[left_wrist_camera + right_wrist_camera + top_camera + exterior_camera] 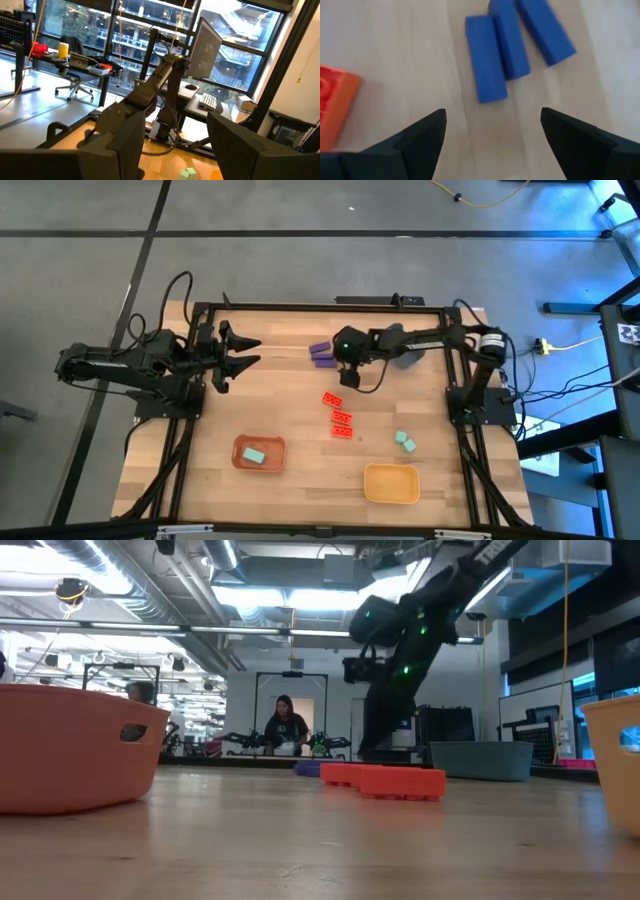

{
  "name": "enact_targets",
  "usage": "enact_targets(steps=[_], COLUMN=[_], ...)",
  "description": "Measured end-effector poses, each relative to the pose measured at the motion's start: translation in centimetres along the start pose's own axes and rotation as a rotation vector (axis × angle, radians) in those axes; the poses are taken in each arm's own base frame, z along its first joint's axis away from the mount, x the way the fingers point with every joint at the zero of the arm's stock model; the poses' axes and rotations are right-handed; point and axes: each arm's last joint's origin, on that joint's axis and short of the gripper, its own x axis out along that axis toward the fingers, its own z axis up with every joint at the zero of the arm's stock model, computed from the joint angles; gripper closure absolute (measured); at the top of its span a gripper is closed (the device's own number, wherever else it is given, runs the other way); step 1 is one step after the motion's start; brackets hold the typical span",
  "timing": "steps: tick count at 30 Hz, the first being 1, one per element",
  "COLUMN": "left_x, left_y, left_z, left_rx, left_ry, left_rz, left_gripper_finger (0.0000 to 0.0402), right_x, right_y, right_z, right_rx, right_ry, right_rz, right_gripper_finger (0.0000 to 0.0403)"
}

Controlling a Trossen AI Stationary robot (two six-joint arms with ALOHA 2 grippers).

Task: Sort & place blocks by color
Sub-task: Put the bottom violet block into the gray bin

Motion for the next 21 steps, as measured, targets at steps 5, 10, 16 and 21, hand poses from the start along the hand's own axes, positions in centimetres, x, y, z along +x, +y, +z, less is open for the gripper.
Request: enact_targets(steps=[5,10,16,21], left_x=[0.0,0.0,0.0,0.0], left_y=[0.0,0.0,0.0,0.0], left_z=[0.0,0.0,0.0,0.1], left_rx=[0.0,0.0,-0.001,-0.004], left_ry=[-0.003,-0.004,-0.006,-0.009], left_rz=[0.008,0.01,0.014,0.017], left_gripper_finger=[0.0196,0.0196,0.0196,0.0196], right_x=[1.6,2.8,3.8,4.0], right_y=[0.0,0.1,0.0,0.0], right_z=[0.0,-0.1,-0.3,-0.2], right_rx=[-0.003,-0.048,-0.039,-0.04], right_ry=[-0.023,-0.026,-0.034,-0.045], right_rz=[0.002,0.023,0.062,0.059], right_gripper_finger=[0.0103,0.013,0.0149,0.0168])
